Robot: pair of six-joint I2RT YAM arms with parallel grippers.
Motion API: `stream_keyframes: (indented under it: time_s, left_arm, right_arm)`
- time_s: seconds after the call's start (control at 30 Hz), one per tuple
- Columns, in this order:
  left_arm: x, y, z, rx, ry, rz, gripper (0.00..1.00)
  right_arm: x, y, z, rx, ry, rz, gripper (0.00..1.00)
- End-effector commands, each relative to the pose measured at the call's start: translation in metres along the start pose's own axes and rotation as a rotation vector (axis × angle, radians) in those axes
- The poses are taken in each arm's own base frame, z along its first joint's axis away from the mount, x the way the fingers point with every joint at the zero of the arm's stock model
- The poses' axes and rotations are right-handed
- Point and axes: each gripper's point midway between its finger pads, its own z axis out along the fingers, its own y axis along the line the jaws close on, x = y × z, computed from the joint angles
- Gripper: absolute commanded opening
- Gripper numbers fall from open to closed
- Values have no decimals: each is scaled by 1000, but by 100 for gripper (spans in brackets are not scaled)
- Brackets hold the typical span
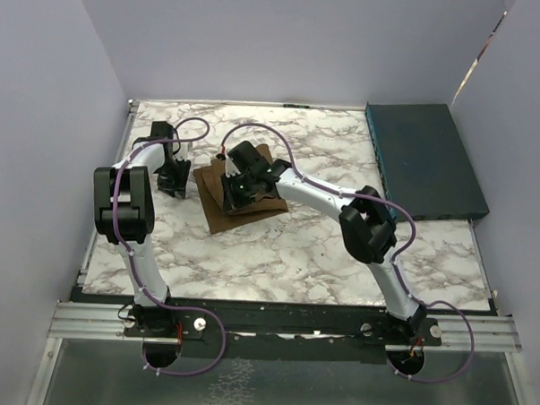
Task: Fold the napkin into a case and place the utensils inside
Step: Fold the napkin at the center of the board.
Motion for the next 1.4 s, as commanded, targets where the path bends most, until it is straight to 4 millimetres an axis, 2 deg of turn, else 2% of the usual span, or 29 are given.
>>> stream_keyframes:
  time_s: [0.0, 0.2, 0.53, 0.6, 0.7, 0.73, 1.0, 1.1, 1.2, 1.3, 1.37]
  left_arm:
    - [13, -13, 37, 54, 50, -9, 39]
    - [11, -15, 37, 57, 44, -10, 39]
    - [12, -19, 37, 67, 47, -11, 39]
    - [12, -21, 38, 68, 50, -10, 39]
    - [12, -22, 38, 67, 51, -7, 39]
    - [12, -22, 38, 66, 50, -6, 39]
    - [12, -26, 40, 75, 53, -19, 39]
    - [12, -29, 42, 79, 57, -23, 39]
    - [12, -29, 42, 80, 59, -24, 39]
    - [11, -30, 42, 81, 57, -26, 39]
    - [9, -31, 39, 87, 49, -27, 39]
  right_arm:
    - [23, -3, 19, 5, 77, -35, 2]
    - [29, -5, 33, 22, 98, -63, 2]
    - [40, 11, 41, 9, 126, -146, 3]
    - [43, 13, 42, 6, 131, -156, 9]
    - [45, 17, 43, -1, 131, -160, 28]
    - [45, 19, 42, -9, 131, -157, 32]
    - [35, 38, 40, -56, 93, -184, 35]
    - [36, 44, 38, -75, 87, -200, 42]
    - [26, 58, 27, -114, 47, -222, 46]
    - [2, 75, 3, -134, -20, -245, 46]
    - [-16, 79, -18, -111, -86, -263, 43]
